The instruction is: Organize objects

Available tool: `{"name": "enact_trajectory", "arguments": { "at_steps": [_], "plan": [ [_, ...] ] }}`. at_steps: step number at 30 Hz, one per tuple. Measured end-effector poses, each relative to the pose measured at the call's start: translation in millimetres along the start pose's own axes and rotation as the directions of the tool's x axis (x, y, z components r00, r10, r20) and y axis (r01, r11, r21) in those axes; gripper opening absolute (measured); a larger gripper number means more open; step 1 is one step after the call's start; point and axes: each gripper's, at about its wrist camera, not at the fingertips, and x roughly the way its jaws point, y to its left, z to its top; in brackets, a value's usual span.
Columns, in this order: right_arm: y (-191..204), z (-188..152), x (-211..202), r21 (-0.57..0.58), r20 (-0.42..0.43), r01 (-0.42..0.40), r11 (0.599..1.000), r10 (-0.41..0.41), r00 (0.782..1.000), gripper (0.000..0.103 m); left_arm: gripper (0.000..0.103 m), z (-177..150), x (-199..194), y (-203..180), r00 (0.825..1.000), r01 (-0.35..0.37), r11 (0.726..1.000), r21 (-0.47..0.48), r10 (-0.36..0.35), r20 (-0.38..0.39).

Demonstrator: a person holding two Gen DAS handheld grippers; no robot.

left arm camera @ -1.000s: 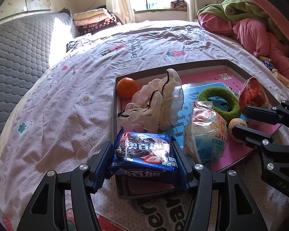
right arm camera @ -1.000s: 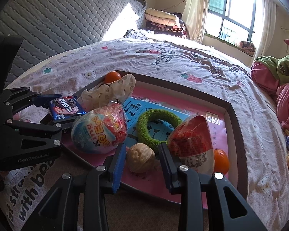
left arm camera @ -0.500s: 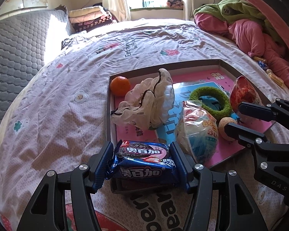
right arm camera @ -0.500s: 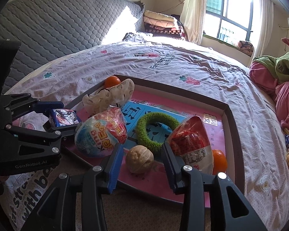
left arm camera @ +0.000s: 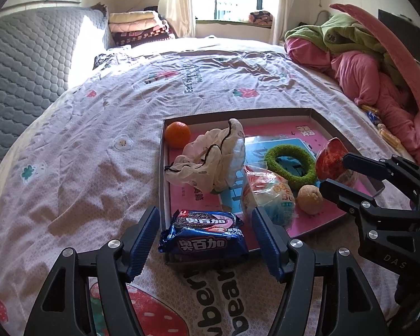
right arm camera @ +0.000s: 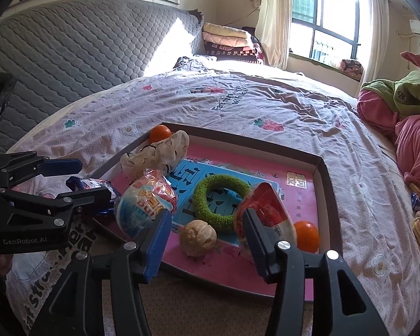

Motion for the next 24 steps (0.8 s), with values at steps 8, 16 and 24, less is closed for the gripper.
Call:
{"name": "enact_trajectory", "arguments": {
  "at_steps": [8,16,24],
  "plan": [
    [-4,8,-30,0.027,0.064,0.011,1.0,-0.013,0.998,0.06,0.074,3,-30,-2,0.998,-0.012,0.999,-0.044,0.014,0.054],
    [-10,13,-62,0.071,0.113,0.024,0.997,-0.031,0.993,0.068,0.074,1,-58,-11,0.995,-0.034,0.998,-0.057,0.039,0.095],
    [-17,13,-97,0.11,0.154,0.05,0.993,-0.067,0.986,0.073,0.077,-2,-92,-23,0.989,-0.011,0.997,-0.073,0.021,0.144]
  ]
}}
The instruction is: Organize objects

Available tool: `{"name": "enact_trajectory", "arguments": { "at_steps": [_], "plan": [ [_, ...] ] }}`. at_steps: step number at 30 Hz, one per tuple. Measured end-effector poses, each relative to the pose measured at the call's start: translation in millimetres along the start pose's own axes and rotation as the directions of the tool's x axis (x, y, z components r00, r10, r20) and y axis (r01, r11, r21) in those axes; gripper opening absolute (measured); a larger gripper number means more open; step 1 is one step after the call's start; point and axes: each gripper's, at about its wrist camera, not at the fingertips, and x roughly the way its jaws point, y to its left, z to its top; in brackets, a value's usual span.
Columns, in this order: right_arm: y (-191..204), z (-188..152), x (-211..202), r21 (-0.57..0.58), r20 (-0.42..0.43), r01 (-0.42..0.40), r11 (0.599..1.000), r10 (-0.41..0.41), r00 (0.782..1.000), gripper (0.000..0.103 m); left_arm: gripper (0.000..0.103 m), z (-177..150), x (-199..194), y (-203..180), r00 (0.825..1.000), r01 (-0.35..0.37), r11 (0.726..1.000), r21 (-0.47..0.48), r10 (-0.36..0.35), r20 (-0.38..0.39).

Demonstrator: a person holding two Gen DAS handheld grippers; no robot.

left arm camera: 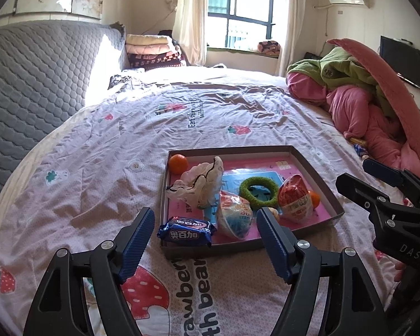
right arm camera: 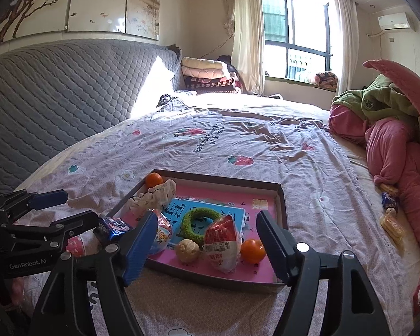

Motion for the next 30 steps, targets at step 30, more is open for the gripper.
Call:
{"name": "enact_trajectory", "arguments": {
  "at_steps": [30],
  "plan": [
    [27,-42,-31,-0.053,-0.027,0.024,0.998,-0.025,0.999,0.086,0.078,-44,-16,-13,0.998,-0.061,0.997,-0.037,0.061,-0.018]
  ]
}}
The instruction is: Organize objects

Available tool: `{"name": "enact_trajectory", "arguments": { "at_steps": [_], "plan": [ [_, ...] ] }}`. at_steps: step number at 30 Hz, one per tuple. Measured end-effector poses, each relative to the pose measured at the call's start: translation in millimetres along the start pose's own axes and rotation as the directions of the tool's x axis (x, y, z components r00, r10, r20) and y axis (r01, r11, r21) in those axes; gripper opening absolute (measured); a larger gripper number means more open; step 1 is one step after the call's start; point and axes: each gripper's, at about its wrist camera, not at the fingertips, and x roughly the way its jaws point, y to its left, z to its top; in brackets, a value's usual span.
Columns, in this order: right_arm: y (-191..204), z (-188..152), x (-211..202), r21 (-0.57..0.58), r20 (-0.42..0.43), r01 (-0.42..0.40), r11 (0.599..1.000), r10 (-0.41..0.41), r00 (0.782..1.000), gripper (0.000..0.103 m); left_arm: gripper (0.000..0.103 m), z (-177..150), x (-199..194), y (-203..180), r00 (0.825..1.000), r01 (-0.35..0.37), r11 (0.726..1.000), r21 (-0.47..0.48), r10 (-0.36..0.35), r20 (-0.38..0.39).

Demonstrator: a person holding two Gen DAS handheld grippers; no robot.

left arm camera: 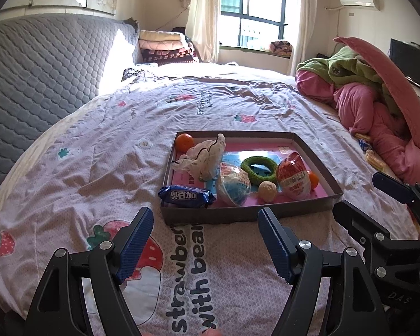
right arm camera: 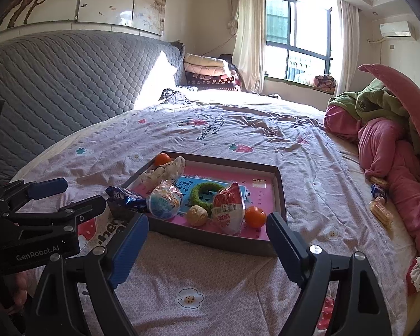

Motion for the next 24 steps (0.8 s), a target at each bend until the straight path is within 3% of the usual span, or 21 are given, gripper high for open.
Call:
{"name": "enact_trajectory", "arguments": {
  "at_steps": [24],
  "plan": [
    [-15,-38,22,0.073,-0.034,0.028,0.997,-0.026,0.999,0.087,0.078,-25,25,-11,0.999,-0.009,1.0,0.01,0.009,-0.048]
  ]
}}
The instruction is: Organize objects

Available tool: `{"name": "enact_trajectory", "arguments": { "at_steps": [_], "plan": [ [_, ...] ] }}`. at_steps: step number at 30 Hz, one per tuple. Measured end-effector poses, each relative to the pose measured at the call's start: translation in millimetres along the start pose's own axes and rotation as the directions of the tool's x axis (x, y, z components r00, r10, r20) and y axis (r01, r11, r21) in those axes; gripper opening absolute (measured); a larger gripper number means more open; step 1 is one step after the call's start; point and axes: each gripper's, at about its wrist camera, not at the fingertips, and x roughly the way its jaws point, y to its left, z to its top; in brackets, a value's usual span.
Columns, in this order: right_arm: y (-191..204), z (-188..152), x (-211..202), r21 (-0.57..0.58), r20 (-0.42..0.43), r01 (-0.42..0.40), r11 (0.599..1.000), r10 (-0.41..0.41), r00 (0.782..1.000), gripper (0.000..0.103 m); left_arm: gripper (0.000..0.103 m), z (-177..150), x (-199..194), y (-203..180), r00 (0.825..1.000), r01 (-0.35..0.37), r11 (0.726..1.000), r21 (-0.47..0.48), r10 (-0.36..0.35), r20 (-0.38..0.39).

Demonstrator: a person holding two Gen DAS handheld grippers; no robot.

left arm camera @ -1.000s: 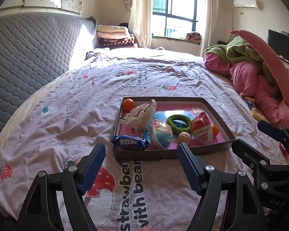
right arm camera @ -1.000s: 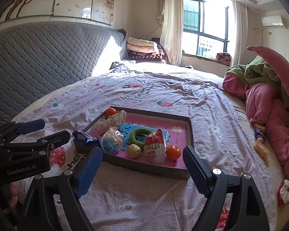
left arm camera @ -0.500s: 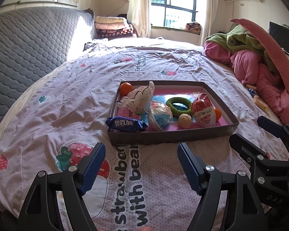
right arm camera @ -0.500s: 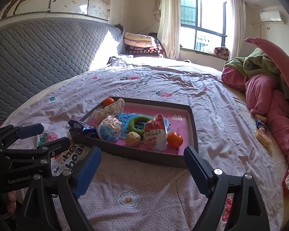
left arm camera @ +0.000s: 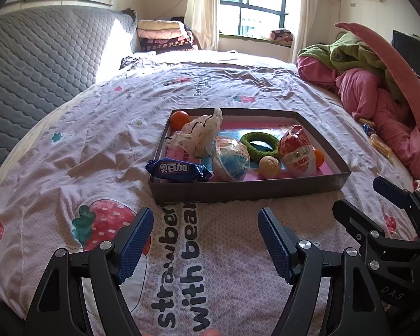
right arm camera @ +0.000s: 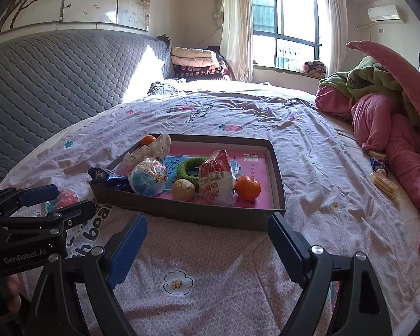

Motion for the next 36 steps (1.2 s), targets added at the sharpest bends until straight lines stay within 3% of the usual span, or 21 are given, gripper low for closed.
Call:
{"name": "enact_trajectory", "arguments": {
  "at_steps": [25,36],
  "plan": [
    [-5,-27,20,0.018,-0.037,0.015,1.0,-0.014,0.999,0.087,0.078,-18,30,3,0.998,-0.055,0.998,-0.007,0.055,-0.015],
    [-8,-35,25,0.026,-0.052,0.029,0.999,-0.027,0.998,0.087,0.078,-22,36,3,0.999,-0.047,0.999,0.0,0.047,-0.022]
  ]
}}
